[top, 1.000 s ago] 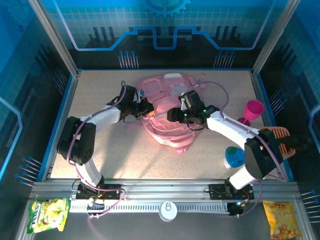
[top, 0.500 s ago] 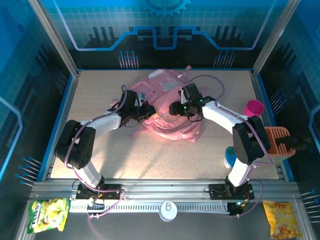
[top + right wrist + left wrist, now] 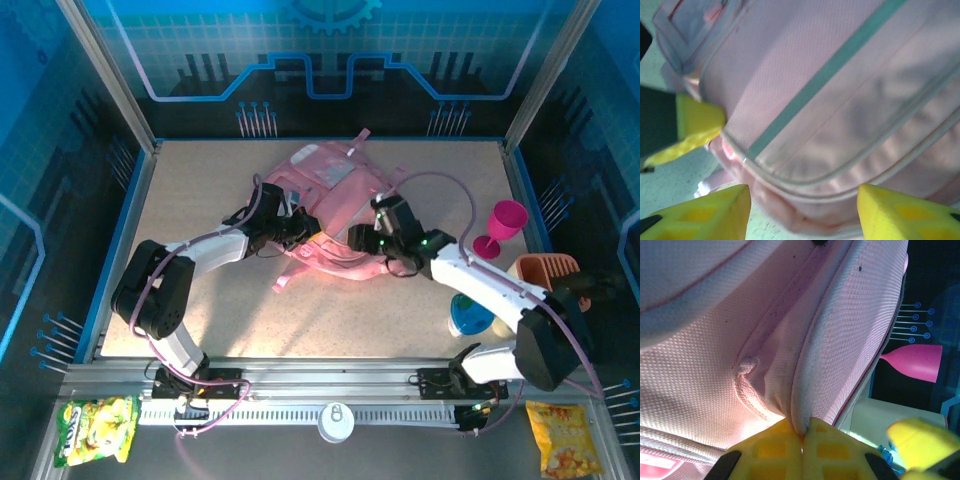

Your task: Pack the student bag

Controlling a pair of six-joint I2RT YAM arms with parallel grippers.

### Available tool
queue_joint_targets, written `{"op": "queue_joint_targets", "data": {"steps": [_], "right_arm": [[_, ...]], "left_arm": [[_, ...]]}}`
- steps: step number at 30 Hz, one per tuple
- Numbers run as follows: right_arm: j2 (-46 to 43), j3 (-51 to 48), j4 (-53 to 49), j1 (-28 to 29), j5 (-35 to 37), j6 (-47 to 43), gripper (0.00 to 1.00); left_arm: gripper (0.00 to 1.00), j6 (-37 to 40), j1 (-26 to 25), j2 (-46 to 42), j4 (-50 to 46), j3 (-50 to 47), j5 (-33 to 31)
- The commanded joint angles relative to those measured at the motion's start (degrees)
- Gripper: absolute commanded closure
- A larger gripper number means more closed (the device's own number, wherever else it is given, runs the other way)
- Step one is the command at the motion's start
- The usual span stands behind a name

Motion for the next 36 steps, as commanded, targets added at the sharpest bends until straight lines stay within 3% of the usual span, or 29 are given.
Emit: {"op": "queue_joint_targets", "data": {"steps": [1,7,17,26,36], "right_arm": [[-0.2,-4.4,6.2,3.5,4.4,9.1,0.44],[5.1,-3.2,11.3,7.6,7.3,16.3,0.53],[10.9,-2.1,18.5,10.1,11.5,22.8,0.51],[16.8,5.4,10.9,10.4,14.5,27.8,0.53],[17.4,5.5,10.4,10.3,16.9,27.2,0.31]], "left_arm": [[1.0,-0.6,-1.5,0.3,2.4,2.0,4.9],[1.0,-1.0,-1.7,-0.2,2.7,1.9,5.0],[1.0,-1.3,-1.8,-0.6,2.4,2.0,5.3],[1.0,-1.6,-1.8,-0.6,2.6,2.2,5.5],[1.0,-1.7,-1.8,-1.0,2.5,2.5,6.3]]}}
